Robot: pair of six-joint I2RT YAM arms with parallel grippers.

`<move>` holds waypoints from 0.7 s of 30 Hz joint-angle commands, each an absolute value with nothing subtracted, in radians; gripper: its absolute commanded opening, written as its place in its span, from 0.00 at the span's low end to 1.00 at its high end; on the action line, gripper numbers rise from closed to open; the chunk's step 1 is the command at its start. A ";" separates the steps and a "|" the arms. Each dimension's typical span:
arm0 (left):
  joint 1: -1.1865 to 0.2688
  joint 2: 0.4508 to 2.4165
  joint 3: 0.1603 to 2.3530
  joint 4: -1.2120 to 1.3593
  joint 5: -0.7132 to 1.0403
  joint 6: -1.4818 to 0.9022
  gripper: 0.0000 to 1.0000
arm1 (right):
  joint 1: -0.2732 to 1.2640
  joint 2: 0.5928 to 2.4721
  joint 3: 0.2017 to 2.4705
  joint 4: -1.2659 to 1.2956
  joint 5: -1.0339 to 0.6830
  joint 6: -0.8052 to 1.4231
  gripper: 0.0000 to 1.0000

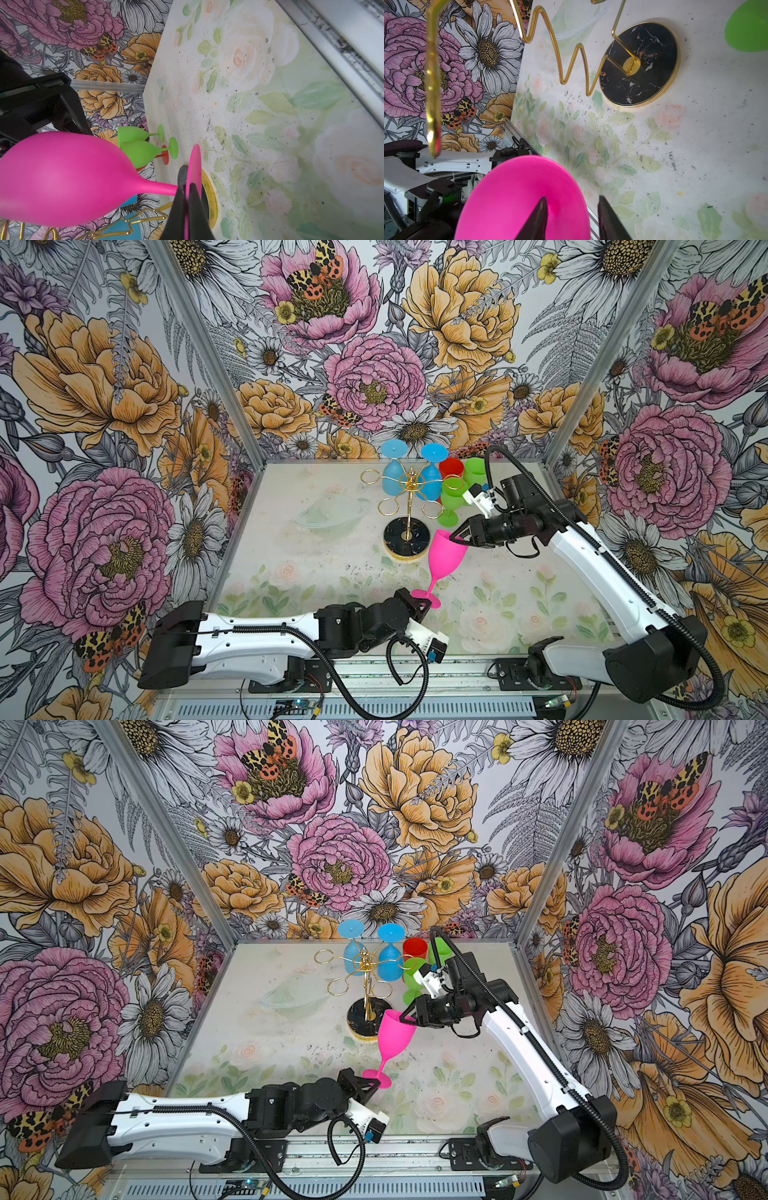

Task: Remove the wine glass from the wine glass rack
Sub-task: 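Reach the right gripper to the pink glass's bowl while the left holds its foot, then close the right gripper on the pink bowl and open the left gripper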

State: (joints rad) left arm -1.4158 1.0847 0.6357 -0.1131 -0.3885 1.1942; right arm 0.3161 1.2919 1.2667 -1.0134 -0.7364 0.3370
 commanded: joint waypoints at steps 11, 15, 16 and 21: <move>-1.404 1.094 0.666 -0.052 -0.434 1.212 0.02 | 0.325 1.286 1.267 -1.011 -0.703 0.317 0.13; -1.405 1.083 0.656 -0.053 -0.434 1.198 0.08 | 0.325 1.277 1.270 -1.011 -0.687 0.318 0.03; -1.405 1.077 0.654 -0.053 -0.434 1.193 0.11 | 0.325 1.277 1.272 -1.011 -0.684 0.318 0.01; -1.407 1.057 0.639 -0.056 -0.430 1.161 0.20 | 0.325 1.276 1.277 -1.012 -0.661 0.317 0.00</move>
